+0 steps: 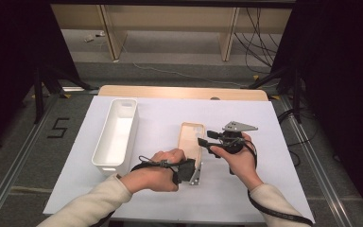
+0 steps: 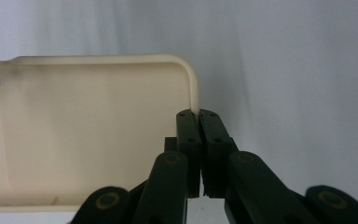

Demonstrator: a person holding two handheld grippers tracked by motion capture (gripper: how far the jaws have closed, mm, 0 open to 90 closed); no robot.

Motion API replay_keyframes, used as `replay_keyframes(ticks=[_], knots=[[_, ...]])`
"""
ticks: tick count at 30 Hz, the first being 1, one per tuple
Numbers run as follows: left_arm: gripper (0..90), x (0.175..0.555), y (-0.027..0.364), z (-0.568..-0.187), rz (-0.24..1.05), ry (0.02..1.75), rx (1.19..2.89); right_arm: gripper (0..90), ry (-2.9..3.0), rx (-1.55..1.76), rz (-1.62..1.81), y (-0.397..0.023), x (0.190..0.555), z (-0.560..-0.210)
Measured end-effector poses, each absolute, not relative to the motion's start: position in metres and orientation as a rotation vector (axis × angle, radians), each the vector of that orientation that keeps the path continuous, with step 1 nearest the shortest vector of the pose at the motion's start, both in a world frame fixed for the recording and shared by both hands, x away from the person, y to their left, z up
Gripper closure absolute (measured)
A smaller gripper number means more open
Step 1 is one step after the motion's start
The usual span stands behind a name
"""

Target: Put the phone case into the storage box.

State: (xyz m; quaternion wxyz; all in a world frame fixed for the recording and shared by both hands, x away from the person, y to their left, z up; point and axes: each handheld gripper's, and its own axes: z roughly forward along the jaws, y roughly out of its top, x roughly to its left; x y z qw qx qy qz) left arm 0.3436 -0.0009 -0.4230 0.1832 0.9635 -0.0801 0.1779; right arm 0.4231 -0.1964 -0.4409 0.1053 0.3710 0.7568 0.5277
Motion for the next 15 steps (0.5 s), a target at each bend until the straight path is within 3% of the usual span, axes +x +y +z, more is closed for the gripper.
replay_keyframes(ticks=[9, 15], knots=[[87.7, 0.3433, -0.0031, -0.4199, 0.524, -0.293, 2.76, 57.3, 2.247, 1.135, 1.607, -0.196, 0.4291, -0.44], [87.6, 0.3443, -0.0047, -0.4158, 0.537, -0.304, 2.743, 60.4, 2.24, 1.114, 1.629, -0.1973, 0.4298, -0.4383]])
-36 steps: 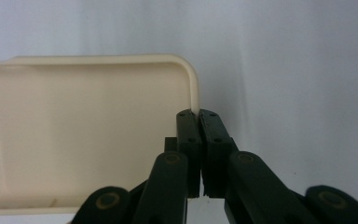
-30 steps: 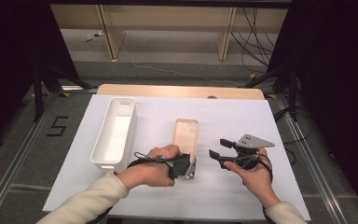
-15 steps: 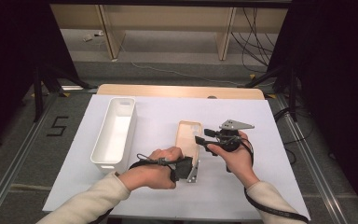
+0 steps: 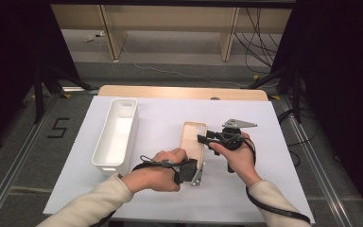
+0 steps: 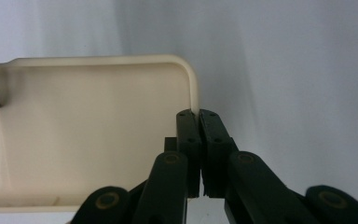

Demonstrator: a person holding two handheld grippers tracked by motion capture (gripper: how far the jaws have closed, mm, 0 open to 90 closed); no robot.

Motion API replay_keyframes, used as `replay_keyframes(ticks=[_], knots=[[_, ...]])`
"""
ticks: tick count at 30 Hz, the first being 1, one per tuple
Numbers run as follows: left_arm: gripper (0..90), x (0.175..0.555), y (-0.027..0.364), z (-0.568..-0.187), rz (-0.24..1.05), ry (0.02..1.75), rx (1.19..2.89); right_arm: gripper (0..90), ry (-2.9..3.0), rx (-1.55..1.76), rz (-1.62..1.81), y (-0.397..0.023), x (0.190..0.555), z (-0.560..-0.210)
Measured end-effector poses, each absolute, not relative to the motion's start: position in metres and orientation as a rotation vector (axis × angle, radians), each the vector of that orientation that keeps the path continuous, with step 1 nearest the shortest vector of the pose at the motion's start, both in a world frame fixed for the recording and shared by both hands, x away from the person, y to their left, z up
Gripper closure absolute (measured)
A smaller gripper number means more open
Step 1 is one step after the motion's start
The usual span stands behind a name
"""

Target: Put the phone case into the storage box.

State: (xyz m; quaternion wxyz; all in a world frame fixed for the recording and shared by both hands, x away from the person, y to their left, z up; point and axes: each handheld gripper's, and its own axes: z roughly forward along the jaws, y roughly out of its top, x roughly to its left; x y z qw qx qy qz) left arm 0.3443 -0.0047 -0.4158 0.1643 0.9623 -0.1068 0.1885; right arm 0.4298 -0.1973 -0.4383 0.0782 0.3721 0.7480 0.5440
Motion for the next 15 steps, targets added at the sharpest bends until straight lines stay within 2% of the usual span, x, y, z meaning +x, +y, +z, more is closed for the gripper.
replay_keyframes(ticks=[8, 15], knots=[[87.6, 0.3441, -0.0055, -0.4151, 0.54, -0.316, 2.741, 60.5, 2.241, 1.153, 1.636, -0.1995, 0.4312, -0.4401], [87.2, 0.3451, -0.0039, -0.4184, 0.529, -0.318, 2.726, 67.1, 2.24, 1.175, 1.688, -0.1987, 0.4317, -0.4409]])
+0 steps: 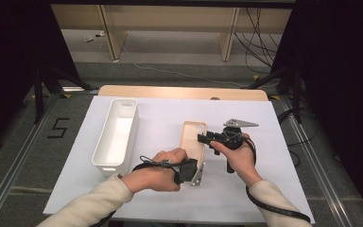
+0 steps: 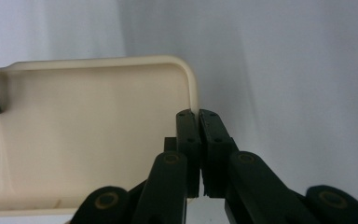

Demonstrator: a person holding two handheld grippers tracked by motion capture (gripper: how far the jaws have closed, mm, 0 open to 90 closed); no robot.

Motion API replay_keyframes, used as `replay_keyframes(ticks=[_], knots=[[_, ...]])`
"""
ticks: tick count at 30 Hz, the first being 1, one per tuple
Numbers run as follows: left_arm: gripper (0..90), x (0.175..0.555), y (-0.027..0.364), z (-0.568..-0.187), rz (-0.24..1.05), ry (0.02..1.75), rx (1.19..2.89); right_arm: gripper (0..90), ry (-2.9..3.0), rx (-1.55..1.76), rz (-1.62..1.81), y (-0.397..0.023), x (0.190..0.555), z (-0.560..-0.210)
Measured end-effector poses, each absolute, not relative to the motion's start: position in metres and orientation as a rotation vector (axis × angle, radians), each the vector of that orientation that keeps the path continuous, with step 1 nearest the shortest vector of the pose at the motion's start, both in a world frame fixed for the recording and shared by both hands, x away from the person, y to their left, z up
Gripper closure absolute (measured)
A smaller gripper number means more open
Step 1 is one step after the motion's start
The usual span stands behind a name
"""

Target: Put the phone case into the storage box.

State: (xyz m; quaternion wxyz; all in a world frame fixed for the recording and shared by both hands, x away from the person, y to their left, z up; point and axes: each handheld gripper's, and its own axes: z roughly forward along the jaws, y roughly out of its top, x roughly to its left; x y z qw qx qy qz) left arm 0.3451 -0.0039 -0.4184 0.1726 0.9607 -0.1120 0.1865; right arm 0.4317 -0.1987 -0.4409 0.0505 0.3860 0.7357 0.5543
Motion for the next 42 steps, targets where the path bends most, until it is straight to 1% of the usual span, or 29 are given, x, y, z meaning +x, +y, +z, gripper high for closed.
replay_keyframes(ticks=[3, 6, 11, 15, 19, 21, 23, 26, 27, 28, 30, 32, 35, 36, 38, 42], knots=[[86.9, 0.346, -0.003, -0.422, 0.568, -0.346, 2.708, 71.5, 2.25, 1.226, 1.751, -0.2, 0.431, -0.439], [87.0, 0.348, -0.003, -0.424, 0.565, -0.335, 2.705, 75.2, 2.236, 1.223, 1.791, -0.203, 0.43, -0.434], [86.7, 0.354, -0.005, -0.424, 0.613, -0.379, 2.678, 79.7, 2.202, 1.219, 1.833, -0.202, 0.425, -0.427], [85.9, 0.355, -0.004, -0.427, 0.62, -0.366, 2.675, 81.4, 2.191, 1.205, 1.858, -0.2, 0.423, -0.423], [85.1, 0.355, -0.002, -0.428, 0.653, -0.376, 2.665, 81.8, 2.18, 1.198, 1.894, -0.199, 0.42, -0.42], [83.5, 0.356, -0.001, -0.428, 0.663, -0.376, 2.655, 81.9, 2.182, 1.222, 1.915, -0.198, 0.418, -0.418], [79.7, 0.355, 0.001, -0.426, 0.669, -0.369, 2.63, 82.0, 2.175, 1.198, 1.912, -0.198, 0.418, -0.417], [70.6, 0.353, 0.005, -0.422, 0.653, -0.328, 2.562, 81.9, 2.164, 1.167, 1.942, -0.198, 0.419, -0.416], [66.3, 0.355, 0.005, -0.419, 0.643, -0.386, 2.529, 81.9, 2.163, 1.182, 1.941, -0.198, 0.418, -0.415], [61.5, 0.349, 0.01, -0.421, 0.653, -0.208, 2.485, 81.9, 2.163, 1.172, 1.931, -0.199, 0.418, -0.415], [53.1, 0.347, 0.015, -0.414, 0.676, -0.173, 2.442, 81.9, 2.153, 1.169, 1.937, -0.201, 0.418, -0.413], [41.0, 0.345, 0.021, -0.411, 0.665, -0.09, 2.373, 81.9, 2.146, 1.169, 1.93, -0.202, 0.418, -0.412], [30.7, 0.344, 0.031, -0.407, 0.651, -0.006, 2.288, 81.8, 2.148, 1.173, 1.916, -0.203, 0.416, -0.41], [28.8, 0.344, 0.035, -0.407, 0.666, 0.021, 2.252, 81.8, 2.152, 1.165, 1.904, -0.204, 0.417, -0.409], [24.8, 0.343, 0.042, -0.406, 0.657, 0.065, 2.207, 81.8, 2.143, 1.159, 1.911, -0.205, 0.416, -0.407], [23.5, 0.341, 0.054, -0.404, 0.643, 0.136, 2.15, 81.8, 2.146, 1.136, 1.907, -0.204, 0.414, -0.405]])
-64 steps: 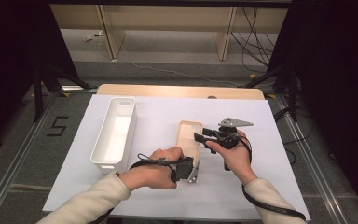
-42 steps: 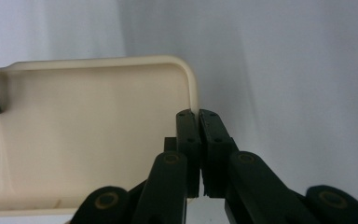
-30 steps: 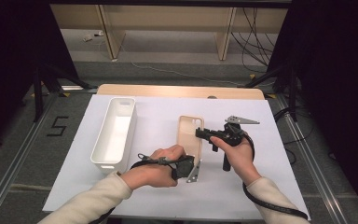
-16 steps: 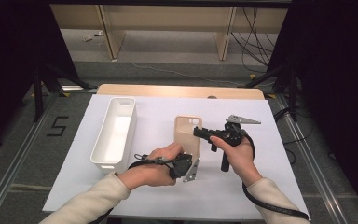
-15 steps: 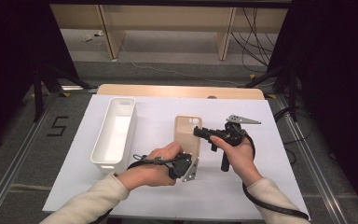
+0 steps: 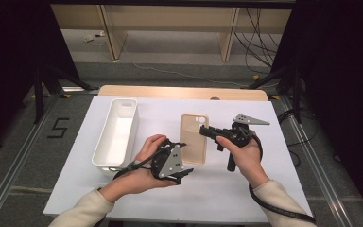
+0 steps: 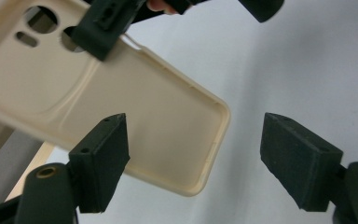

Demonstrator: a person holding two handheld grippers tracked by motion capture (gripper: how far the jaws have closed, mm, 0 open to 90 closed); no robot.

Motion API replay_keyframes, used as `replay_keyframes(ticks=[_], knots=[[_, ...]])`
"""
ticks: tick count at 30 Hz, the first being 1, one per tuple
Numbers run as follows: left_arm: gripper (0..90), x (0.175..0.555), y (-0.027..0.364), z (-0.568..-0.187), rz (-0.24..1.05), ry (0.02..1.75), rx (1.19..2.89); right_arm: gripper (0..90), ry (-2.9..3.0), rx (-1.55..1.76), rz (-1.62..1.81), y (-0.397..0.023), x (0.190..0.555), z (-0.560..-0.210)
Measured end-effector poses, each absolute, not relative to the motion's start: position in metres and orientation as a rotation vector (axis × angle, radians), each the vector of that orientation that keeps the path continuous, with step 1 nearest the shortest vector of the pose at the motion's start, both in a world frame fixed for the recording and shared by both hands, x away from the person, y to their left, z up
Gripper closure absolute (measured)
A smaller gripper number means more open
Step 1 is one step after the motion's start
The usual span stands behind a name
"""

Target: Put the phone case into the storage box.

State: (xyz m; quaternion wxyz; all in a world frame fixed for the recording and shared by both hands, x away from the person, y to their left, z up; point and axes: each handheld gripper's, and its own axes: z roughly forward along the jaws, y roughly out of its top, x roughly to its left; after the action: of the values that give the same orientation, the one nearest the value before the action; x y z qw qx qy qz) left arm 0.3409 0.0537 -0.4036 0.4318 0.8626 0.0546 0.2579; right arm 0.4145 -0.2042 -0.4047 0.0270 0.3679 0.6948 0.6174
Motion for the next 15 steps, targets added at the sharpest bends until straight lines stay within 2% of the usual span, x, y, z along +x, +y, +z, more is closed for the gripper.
replay_keyframes(ticks=[15], knots=[[25.6, 0.349, 0.076, -0.405, 0.618, 0.357, 1.987, 81.7, 2.112, 1.067, 1.886, -0.204, 0.41, -0.399]])
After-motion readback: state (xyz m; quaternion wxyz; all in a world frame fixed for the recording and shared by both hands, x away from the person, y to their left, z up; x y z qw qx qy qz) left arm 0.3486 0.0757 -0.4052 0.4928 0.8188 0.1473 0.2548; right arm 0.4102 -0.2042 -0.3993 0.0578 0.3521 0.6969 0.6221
